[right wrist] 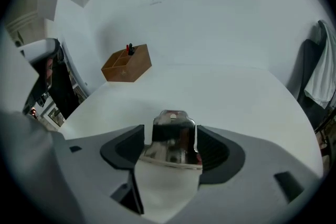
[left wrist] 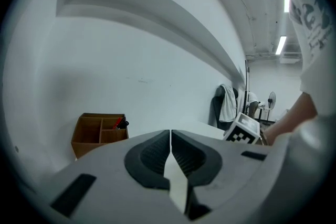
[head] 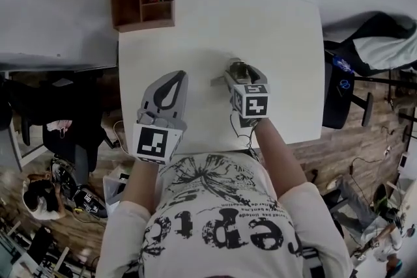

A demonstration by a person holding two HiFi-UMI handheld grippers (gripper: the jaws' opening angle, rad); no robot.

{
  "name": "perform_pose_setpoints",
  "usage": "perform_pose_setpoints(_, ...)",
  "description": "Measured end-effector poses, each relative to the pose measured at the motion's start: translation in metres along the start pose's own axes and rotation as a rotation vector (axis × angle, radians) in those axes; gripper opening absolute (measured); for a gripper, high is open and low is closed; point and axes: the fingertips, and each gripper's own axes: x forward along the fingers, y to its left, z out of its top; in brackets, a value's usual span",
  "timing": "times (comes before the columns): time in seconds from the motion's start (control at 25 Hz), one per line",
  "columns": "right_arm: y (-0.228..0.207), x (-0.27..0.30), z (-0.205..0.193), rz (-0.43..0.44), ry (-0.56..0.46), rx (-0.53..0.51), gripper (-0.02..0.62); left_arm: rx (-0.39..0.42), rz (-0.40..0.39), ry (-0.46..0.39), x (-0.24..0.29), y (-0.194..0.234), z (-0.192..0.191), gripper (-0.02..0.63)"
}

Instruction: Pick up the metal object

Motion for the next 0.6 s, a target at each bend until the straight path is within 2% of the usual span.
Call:
perform_pose_setpoints(0.08,-0.002,0.009,0.001,-0.016,0.024,0.009,0.299,-0.005,0.004,-0.010,0.002,0.006,-0.004,0.011)
perform_pose_setpoints(0.24,-0.004,0.023,-0.004,-0.049,0.083,0.016,0.297,-0.042,0.006,0.028,0.000,0.017,-0.013,0.011)
perform_pose_setpoints(0.32,-0.006,0.025,-0.006,-0.060,0.107,0.023,0.293,-0.037,0.015,0.006,-0.001,0.022,-0.016,0.011)
perform_pose_setpoints(0.6,-0.005,0.033,-0.004,-0.061,0.135,-0.016,0.293,-0.055,0.044,0.001,-0.002,0.034,-0.026,0.011)
